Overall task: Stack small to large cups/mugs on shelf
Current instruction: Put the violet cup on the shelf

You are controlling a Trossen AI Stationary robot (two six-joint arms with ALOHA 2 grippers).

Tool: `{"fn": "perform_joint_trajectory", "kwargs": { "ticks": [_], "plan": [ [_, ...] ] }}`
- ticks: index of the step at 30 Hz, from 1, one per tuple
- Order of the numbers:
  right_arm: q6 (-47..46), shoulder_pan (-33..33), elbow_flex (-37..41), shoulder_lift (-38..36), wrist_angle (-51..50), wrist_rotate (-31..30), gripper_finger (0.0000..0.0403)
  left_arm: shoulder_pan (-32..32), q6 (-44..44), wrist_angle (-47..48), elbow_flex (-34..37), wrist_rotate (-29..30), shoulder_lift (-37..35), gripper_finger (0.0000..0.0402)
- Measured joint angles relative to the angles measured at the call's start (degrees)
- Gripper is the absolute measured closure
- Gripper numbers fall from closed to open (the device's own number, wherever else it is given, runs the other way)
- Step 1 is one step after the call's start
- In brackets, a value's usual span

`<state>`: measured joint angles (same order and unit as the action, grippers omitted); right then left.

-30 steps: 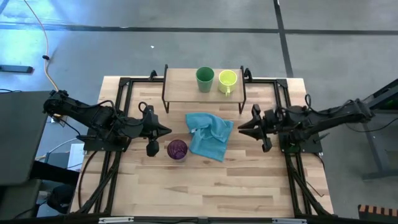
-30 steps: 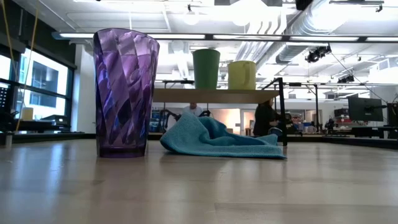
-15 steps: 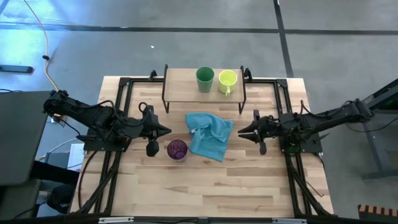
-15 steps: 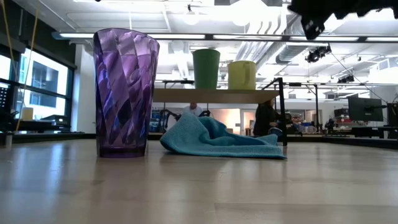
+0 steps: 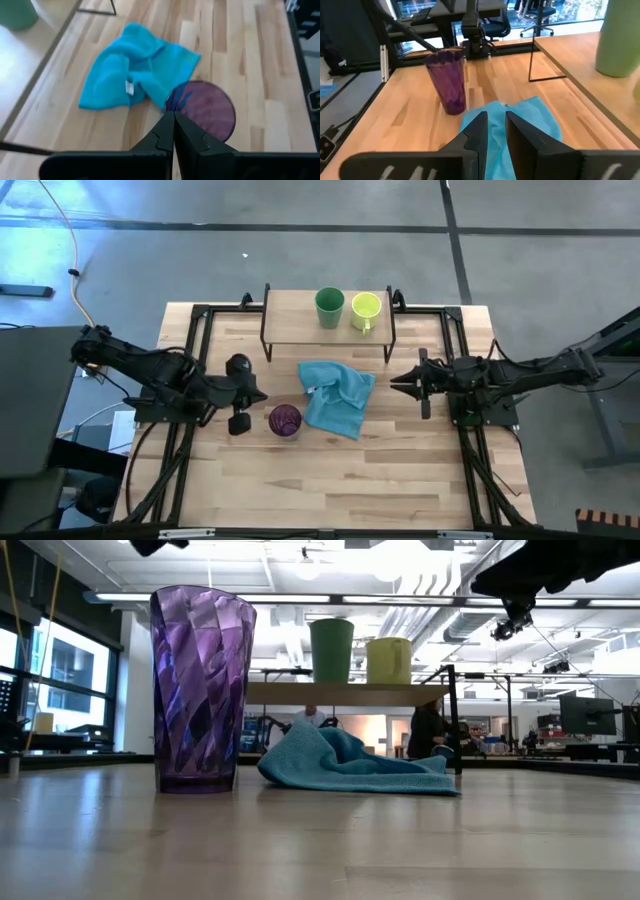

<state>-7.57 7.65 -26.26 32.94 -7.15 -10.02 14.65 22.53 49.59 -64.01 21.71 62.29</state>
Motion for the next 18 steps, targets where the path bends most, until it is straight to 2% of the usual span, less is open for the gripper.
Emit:
{"fn": "perform_joint_trajectory", "kwargs": {
  "ticks": [18],
  "plan": [
    [-4.3,-0.2,0.0,-0.4,-0.4,0.3,0.0346,0.0,9.9,1.4,0.0,-1.6,10.1,0.0401]
  ]
}}
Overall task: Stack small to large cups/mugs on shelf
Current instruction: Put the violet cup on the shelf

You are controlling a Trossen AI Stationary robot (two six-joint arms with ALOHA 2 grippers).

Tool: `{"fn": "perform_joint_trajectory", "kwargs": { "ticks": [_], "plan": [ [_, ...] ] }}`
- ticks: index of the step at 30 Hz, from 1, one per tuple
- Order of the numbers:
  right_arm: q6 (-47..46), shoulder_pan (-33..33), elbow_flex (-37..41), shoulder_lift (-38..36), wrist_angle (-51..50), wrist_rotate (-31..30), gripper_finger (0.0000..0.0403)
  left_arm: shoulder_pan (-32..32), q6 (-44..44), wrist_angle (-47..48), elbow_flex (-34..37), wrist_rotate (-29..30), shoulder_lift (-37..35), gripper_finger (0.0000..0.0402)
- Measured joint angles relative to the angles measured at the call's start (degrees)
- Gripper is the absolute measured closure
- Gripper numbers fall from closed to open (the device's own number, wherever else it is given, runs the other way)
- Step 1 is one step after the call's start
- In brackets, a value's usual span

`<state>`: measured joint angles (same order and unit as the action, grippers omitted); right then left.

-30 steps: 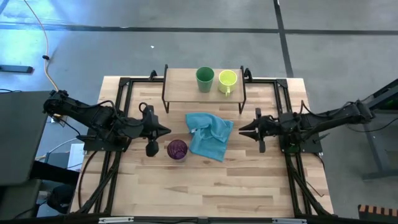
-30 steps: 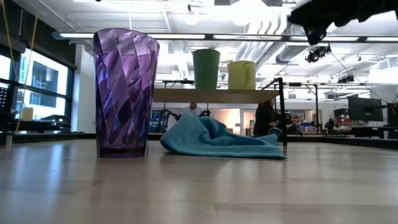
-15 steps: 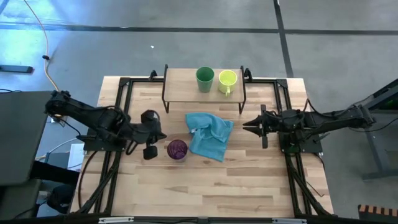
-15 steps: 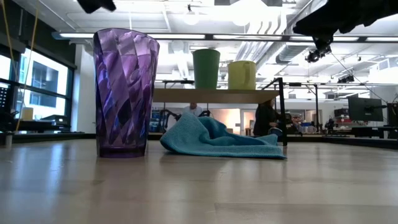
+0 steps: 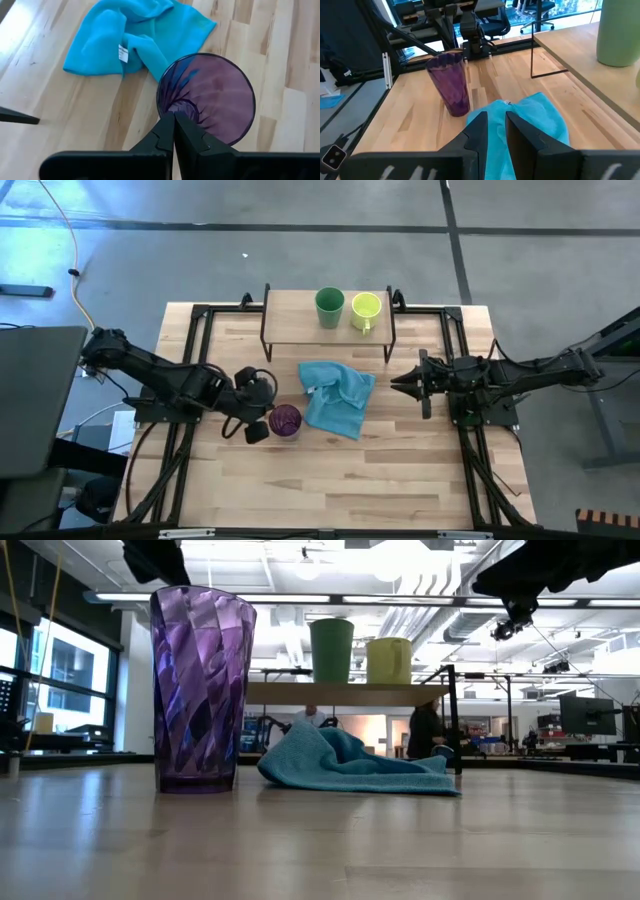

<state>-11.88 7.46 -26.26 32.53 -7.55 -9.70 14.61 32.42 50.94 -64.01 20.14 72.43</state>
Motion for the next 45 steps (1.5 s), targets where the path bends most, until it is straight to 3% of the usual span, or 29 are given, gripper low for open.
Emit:
{"fn": "perform_joint_trajectory", "kwargs": {
  "ticks": [12,17,33,38,45],
  "plan": [
    [-0.1,0.0,0.0,0.0,0.0,0.5,0.0346,-0.5,1.1,-1.6,0.0,0.0,0.3,0.0401],
    [-0.5,0.0,0.0,0.0,0.0,0.5,0.0346,-3.2,1.0,-2.1,0.0,-4.1,0.3,0.0396],
    [-1.4,0.0,0.0,0.0,-0.9,0.8,0.0346,-5.7,-1.1,-4.7,0.0,-5.2,0.6,0.023],
    [-1.4,0.0,0.0,0.0,-0.9,0.9,0.0346,-5.7,-0.9,-4.7,0.0,-5.4,1.6,0.0214],
    [-1.6,0.0,0.0,0.0,-0.9,0.9,0.0346,-5.7,-1.3,-6.0,0.0,-6.2,4.8,0.0223]
  ]
}}
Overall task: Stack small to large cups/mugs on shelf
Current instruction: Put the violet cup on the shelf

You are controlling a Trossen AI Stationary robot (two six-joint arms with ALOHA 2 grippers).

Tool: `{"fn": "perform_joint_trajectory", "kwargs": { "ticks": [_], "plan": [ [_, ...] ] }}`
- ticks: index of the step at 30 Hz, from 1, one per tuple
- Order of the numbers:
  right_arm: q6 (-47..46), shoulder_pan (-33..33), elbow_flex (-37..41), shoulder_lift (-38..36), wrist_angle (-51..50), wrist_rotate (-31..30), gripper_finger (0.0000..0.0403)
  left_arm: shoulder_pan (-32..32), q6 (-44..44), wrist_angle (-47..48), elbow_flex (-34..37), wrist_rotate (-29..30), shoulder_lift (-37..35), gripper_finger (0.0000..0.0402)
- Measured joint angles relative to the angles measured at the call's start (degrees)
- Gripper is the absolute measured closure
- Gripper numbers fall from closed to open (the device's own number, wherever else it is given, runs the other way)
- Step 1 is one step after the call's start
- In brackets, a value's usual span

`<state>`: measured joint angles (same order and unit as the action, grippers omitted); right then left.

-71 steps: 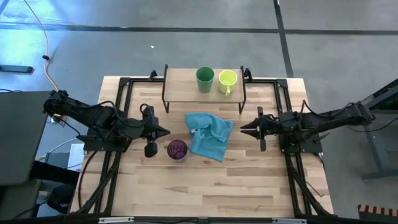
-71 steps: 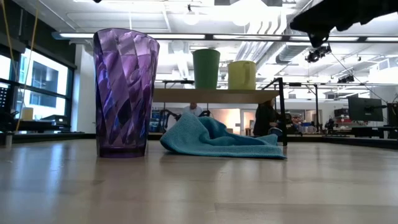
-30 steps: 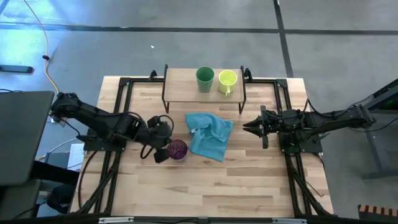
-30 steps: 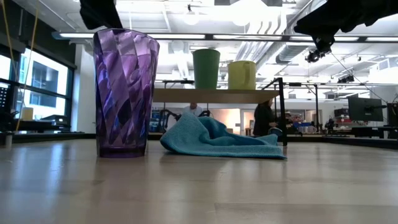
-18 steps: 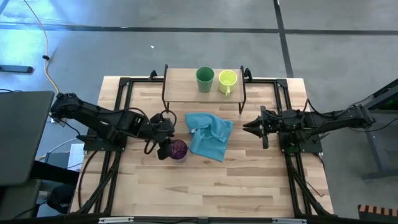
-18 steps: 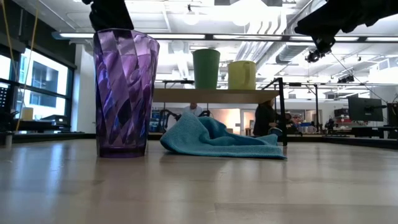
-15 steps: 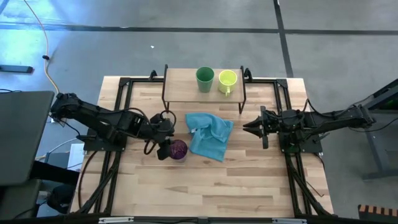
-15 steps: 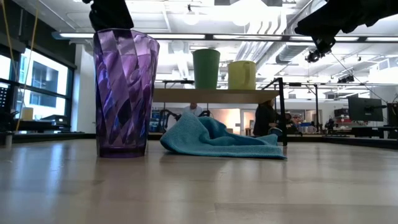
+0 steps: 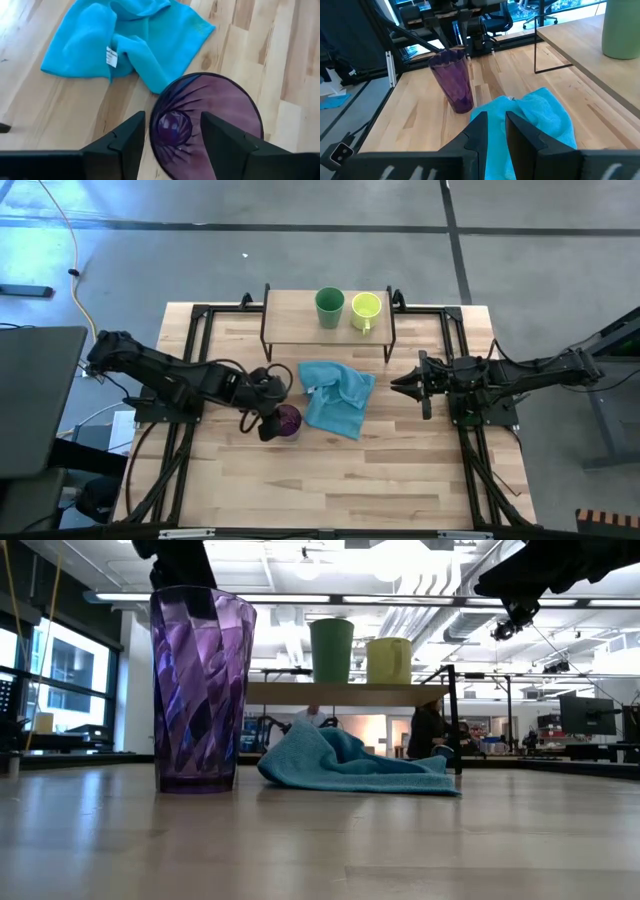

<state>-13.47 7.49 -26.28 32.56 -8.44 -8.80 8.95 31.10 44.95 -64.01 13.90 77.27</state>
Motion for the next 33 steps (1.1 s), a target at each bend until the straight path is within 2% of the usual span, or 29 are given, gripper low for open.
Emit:
{"fn": "perform_joint_trajectory", "kwargs": {
  "ticks": [15,24,33],
  "plan": [
    [-0.2,0.0,0.0,0.0,-0.2,0.0,0.0346,-0.3,-0.8,0.1,0.0,2.6,1.3,0.0219],
    [-1.1,0.0,0.0,0.0,-0.2,0.1,0.0346,-3.7,-2.4,0.1,0.0,-0.3,1.8,0.0219],
    [-1.1,0.0,0.0,0.0,-0.2,0.3,0.0346,-3.7,-3.9,0.2,0.0,-1.8,1.8,0.022]
  ]
}}
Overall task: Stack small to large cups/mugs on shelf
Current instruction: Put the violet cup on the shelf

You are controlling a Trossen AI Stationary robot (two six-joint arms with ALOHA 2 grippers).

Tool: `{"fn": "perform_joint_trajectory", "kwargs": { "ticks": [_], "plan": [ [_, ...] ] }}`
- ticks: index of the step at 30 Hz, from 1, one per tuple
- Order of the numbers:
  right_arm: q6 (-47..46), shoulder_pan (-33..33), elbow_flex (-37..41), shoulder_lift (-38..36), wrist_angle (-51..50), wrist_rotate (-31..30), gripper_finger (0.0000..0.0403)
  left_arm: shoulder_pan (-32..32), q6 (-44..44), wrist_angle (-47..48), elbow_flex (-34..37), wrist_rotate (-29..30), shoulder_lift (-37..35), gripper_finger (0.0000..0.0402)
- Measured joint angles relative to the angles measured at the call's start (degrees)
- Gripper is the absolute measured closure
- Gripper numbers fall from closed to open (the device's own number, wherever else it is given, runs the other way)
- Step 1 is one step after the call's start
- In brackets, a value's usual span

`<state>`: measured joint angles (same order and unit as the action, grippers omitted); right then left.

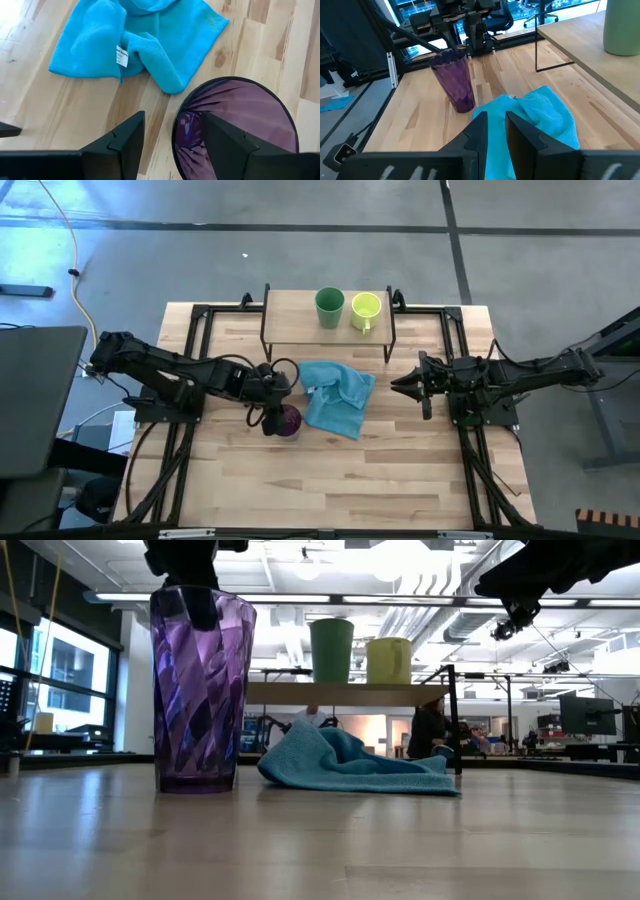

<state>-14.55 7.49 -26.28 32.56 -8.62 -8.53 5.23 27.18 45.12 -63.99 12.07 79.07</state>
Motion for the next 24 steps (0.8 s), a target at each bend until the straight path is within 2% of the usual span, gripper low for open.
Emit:
{"fn": "perform_joint_trajectory", "kwargs": {
  "ticks": [24],
  "plan": [
    [0.4,0.0,0.0,0.0,-0.2,0.0,0.0346,0.0,-2.3,-0.2,0.0,-1.0,1.2,0.022]
  ]
}}
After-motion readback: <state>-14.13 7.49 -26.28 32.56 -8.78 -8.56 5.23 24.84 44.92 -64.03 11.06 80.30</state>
